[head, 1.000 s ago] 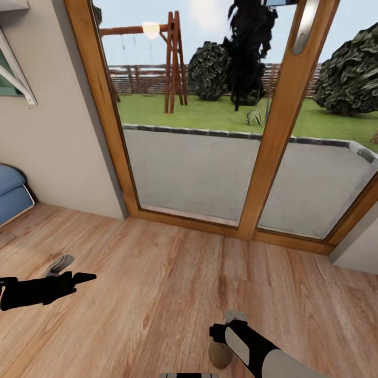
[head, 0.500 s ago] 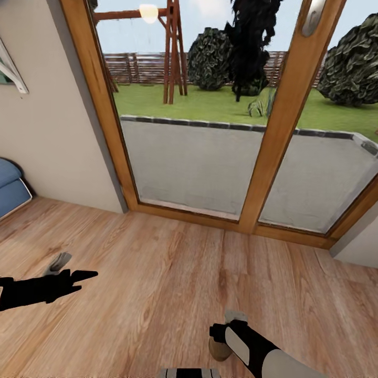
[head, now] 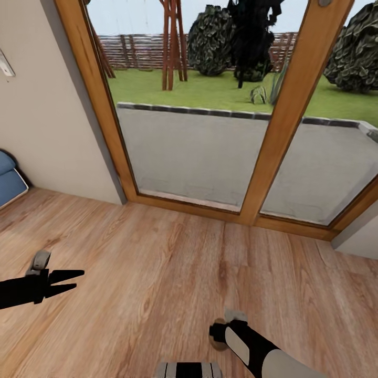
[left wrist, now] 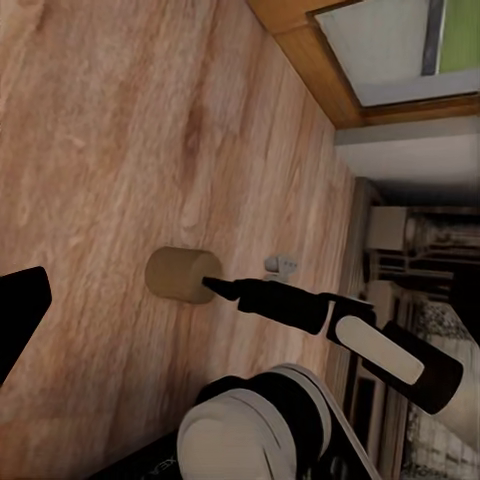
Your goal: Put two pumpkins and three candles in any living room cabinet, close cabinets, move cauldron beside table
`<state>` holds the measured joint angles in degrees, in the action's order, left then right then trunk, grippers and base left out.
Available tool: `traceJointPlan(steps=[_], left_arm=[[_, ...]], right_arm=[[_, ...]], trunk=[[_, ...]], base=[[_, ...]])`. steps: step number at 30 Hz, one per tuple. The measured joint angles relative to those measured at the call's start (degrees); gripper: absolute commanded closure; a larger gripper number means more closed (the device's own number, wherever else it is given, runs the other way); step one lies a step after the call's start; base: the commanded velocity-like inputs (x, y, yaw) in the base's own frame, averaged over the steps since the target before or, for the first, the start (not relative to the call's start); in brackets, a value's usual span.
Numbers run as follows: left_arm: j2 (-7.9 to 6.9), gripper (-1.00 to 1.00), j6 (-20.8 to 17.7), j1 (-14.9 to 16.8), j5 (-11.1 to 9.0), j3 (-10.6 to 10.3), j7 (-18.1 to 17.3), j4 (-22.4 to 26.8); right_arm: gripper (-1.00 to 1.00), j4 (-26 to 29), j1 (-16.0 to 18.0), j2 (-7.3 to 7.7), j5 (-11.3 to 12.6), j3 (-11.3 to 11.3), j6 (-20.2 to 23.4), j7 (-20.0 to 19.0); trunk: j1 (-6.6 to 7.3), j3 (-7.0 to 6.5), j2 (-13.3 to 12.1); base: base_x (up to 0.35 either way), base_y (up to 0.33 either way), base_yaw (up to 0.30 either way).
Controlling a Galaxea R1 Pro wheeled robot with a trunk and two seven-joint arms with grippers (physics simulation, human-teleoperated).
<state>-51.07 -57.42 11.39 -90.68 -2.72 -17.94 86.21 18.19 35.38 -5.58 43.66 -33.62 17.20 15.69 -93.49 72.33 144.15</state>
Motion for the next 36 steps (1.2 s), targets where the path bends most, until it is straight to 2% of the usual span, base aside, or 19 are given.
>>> traceJointPlan(steps=[10, 36], left_arm=[[-0.04, -1.0, 0.0, 0.0, 0.1, -0.1, -0.3, 0.0], [0.05, -1.0, 0.0, 0.0, 0.1, -0.1, -0.3, -0.1]], right_arm=[[-1.0, 0.0, 0.0, 0.0, 0.0, 0.0, -0.6, 0.0], [-1.0, 0.0, 0.0, 0.0, 0.0, 0.0, -0.6, 0.0]], trunk=[[-0.18, 1.55, 0.1], [-0.18, 1.56, 0.1]], base=[[0.0, 0.0, 0.0], [0.052, 0.0, 0.0]])
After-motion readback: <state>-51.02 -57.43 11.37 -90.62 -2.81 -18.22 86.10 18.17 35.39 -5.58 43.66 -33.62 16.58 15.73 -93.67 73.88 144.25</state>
